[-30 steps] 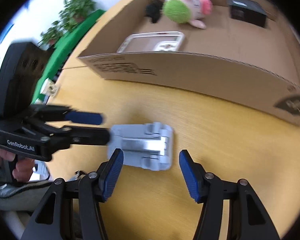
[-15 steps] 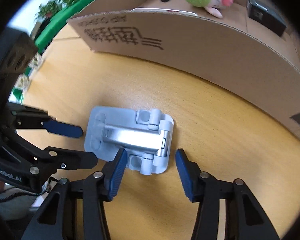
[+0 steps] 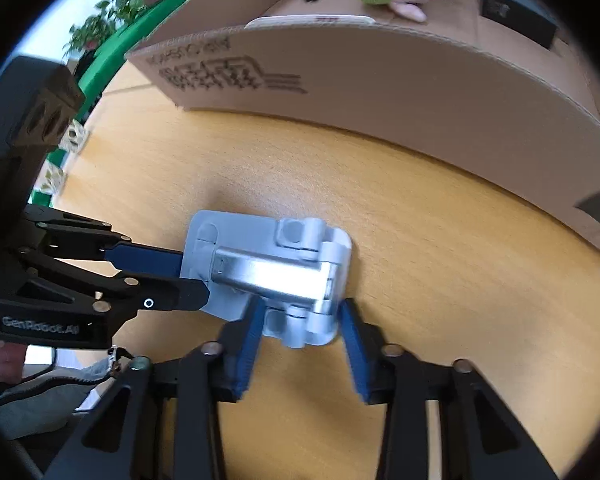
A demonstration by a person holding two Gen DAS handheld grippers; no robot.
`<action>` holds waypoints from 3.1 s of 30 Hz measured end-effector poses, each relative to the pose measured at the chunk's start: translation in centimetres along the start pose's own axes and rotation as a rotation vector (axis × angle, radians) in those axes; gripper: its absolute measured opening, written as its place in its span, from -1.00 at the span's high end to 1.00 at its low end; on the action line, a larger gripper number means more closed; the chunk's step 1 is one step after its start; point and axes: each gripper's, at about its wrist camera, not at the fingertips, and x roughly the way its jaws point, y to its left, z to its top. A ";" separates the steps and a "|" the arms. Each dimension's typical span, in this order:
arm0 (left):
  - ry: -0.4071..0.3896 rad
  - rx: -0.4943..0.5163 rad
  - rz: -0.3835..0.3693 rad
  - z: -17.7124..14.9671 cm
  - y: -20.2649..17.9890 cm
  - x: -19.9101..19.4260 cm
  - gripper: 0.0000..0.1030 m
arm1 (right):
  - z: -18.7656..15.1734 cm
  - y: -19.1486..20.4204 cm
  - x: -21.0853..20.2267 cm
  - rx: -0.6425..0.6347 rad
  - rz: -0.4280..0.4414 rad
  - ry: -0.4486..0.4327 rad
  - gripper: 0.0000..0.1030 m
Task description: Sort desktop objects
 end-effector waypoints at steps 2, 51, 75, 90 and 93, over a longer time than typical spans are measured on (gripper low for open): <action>-0.006 0.015 -0.012 0.1 -0.3 -0.4 0.33 | -0.2 -0.1 -1.0 0.014 -0.001 -0.015 0.48; -0.181 0.220 -0.038 22.1 -12.6 -1.2 0.34 | 12.0 -15.0 -8.3 0.264 -0.085 -0.304 0.47; -0.321 0.161 0.186 18.0 -11.6 -3.1 -0.62 | 9.5 -11.6 -7.1 0.275 -0.177 -0.318 -0.58; -0.669 0.189 0.408 9.1 -12.5 -16.9 -0.98 | 7.9 -2.9 -15.7 0.209 -0.245 -0.350 -0.58; -0.722 0.173 0.400 7.2 -12.4 -18.8 -0.99 | 7.5 -1.6 -17.9 0.226 -0.263 -0.376 -0.58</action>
